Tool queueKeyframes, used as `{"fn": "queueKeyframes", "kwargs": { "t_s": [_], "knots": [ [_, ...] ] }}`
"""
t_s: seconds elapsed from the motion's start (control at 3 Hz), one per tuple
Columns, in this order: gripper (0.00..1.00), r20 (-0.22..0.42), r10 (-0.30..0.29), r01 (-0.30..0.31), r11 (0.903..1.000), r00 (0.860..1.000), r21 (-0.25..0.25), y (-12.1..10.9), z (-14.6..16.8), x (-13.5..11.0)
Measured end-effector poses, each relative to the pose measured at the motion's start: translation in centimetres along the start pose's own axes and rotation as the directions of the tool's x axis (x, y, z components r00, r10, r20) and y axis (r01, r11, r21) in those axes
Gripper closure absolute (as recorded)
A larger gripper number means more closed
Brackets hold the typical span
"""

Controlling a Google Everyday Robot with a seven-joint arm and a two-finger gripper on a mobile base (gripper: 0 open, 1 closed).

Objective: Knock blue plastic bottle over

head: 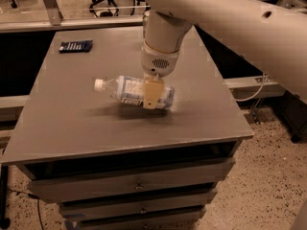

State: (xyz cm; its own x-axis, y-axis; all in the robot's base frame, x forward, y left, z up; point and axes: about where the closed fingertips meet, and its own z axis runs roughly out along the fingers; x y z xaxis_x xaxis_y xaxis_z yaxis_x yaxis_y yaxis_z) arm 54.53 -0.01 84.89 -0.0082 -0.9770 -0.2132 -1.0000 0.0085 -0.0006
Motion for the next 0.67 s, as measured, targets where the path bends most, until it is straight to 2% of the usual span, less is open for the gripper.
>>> {"fn": "queueKeyframes", "kwargs": {
  "t_s": [0.33,0.67],
  "knots": [
    [0.13,0.012,-0.018,0.019,0.9998,1.0,-0.011,0.47,0.81,-1.16],
    [0.0,0.021,-0.031,0.031,0.9994,0.999,-0.016,0.93,1.34,-1.91]
  ]
}}
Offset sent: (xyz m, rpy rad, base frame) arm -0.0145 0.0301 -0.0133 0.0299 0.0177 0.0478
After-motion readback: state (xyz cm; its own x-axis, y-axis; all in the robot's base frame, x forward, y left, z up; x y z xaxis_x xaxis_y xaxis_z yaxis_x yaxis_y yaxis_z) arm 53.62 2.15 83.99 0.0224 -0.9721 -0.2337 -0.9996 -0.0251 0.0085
